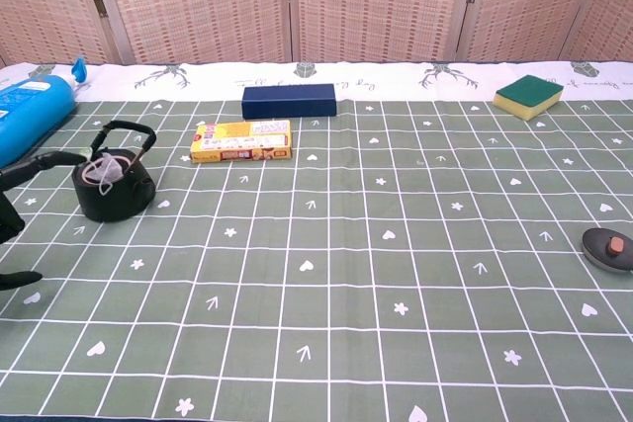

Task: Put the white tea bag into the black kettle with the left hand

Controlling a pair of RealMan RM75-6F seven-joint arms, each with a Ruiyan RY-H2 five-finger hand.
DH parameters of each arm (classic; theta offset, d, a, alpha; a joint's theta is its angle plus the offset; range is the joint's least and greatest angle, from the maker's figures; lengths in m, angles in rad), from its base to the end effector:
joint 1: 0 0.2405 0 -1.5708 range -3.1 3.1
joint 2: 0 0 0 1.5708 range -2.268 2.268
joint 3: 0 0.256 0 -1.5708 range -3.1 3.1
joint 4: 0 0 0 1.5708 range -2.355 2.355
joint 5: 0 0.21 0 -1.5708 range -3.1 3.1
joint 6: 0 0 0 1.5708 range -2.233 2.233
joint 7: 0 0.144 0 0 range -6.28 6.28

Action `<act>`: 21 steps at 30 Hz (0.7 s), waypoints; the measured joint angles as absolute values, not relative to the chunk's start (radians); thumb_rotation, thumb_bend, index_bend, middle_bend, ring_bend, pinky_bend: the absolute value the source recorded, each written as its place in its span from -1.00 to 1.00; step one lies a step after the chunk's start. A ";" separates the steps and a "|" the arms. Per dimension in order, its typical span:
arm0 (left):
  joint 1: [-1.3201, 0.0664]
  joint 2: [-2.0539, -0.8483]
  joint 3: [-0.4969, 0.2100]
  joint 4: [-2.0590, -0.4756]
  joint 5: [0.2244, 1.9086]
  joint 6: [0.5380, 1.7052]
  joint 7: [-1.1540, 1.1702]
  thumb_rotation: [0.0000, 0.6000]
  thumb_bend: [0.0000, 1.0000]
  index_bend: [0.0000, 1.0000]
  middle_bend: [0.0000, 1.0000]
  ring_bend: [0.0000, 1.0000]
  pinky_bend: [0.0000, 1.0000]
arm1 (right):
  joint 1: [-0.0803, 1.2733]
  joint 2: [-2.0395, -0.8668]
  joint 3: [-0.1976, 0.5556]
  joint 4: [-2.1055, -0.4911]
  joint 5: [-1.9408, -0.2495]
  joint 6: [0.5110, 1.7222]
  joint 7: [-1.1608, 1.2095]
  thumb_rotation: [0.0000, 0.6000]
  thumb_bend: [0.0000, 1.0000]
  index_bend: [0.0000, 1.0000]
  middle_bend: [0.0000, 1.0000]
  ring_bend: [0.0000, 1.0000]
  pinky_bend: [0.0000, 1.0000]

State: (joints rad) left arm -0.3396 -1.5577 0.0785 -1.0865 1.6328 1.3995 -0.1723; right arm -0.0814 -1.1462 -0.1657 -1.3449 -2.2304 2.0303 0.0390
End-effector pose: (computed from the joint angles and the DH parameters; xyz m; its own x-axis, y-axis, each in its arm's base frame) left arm -0.2982 0.2375 0.0231 0.3869 0.1294 0.9130 0.8737 -0.3681 -0.3181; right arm -0.2700 -0.0524 0.1684 0.3311 0.1403 0.9331 -0.7343 -0.5828 0.3481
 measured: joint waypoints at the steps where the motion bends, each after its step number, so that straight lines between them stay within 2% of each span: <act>1: -0.339 -1.551 0.077 -1.097 1.632 1.398 -0.168 1.00 -0.66 -0.95 1.00 1.00 1.00 | -0.081 -1.146 -0.165 -1.345 -2.230 2.030 0.040 1.00 -0.15 -1.00 -1.00 -1.00 -1.00; 7: -0.333 -1.509 0.074 -1.153 1.635 1.403 -0.148 1.00 -0.67 -0.77 1.00 1.00 1.00 | -0.080 -1.146 -0.165 -1.346 -2.228 2.029 0.041 1.00 -0.15 -1.00 -1.00 -1.00 -1.00; 15: -0.304 -1.478 0.081 -1.187 1.671 1.477 -0.151 1.00 -0.66 -0.51 1.00 1.00 1.00 | -0.079 -1.145 -0.165 -1.350 -2.226 2.023 0.040 1.00 -0.15 -1.00 -1.00 -1.00 -1.00; 21: -0.287 -1.445 0.081 -1.230 1.703 1.537 -0.147 1.00 -0.66 -0.46 1.00 1.00 1.00 | -0.077 -1.144 -0.166 -1.355 -2.225 2.016 0.037 1.00 -0.15 -1.00 -1.00 -1.00 -1.00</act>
